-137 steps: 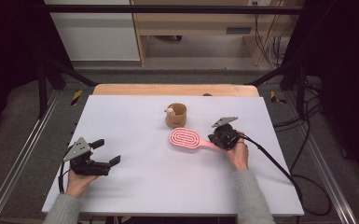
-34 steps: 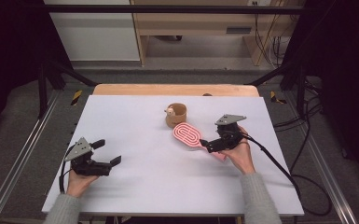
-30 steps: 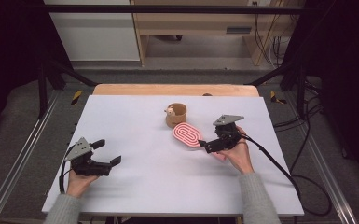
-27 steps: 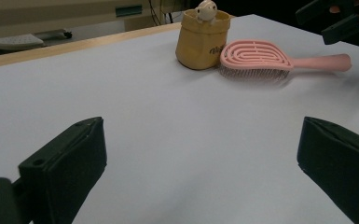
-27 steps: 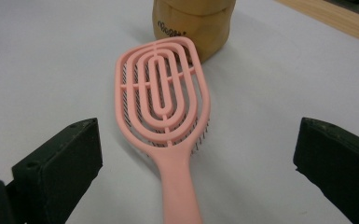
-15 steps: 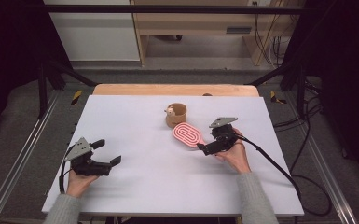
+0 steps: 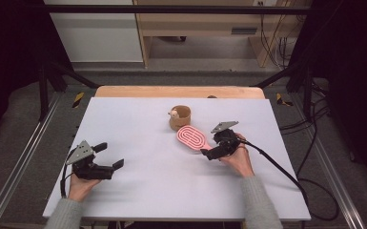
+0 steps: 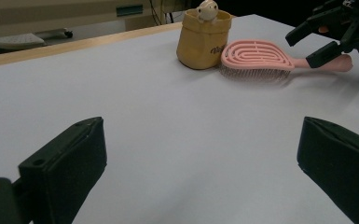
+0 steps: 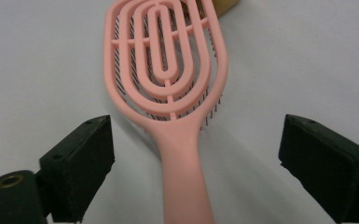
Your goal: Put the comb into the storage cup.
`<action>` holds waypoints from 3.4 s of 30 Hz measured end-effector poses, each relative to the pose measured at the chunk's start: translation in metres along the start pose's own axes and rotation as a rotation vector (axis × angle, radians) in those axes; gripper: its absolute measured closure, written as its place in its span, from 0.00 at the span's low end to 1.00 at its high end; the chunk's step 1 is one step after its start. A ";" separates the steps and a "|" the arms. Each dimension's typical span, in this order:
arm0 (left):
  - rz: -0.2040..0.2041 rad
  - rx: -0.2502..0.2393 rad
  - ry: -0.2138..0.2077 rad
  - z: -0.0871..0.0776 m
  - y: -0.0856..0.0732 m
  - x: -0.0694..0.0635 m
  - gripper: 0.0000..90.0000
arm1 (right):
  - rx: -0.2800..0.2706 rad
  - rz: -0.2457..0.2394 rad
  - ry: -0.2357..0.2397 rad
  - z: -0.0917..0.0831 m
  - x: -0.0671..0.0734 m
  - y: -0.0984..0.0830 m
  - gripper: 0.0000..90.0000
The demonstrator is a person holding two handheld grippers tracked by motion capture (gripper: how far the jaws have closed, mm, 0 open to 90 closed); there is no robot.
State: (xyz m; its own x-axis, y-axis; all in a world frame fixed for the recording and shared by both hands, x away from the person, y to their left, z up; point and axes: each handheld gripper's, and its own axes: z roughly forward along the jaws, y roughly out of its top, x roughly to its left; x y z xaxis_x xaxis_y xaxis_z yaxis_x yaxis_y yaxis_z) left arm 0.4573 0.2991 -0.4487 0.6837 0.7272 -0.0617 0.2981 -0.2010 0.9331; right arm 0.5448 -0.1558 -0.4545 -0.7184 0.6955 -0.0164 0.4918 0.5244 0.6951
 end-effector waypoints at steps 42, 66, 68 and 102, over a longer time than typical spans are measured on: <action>0.004 0.000 0.000 0.000 0.000 0.000 0.01 | 0.106 -0.066 0.053 0.011 0.000 -0.006 0.73; 0.005 0.000 -0.001 0.000 0.000 0.000 0.01 | 0.119 -0.087 0.064 0.010 0.002 -0.006 0.78; 0.005 0.000 -0.001 0.000 0.000 0.000 0.01 | 0.119 -0.084 0.064 0.010 0.002 -0.006 0.78; 0.005 0.001 -0.002 0.000 0.000 -0.001 0.01 | 0.071 -0.048 0.108 -0.019 0.009 -0.002 0.78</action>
State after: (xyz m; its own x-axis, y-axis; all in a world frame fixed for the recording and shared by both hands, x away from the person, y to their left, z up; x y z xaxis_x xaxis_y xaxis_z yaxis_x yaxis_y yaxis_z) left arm 0.4571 0.2984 -0.4486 0.6866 0.7247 -0.0580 0.2955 -0.2053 0.9330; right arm 0.5284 -0.1603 -0.4420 -0.7889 0.6136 0.0322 0.4865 0.5918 0.6427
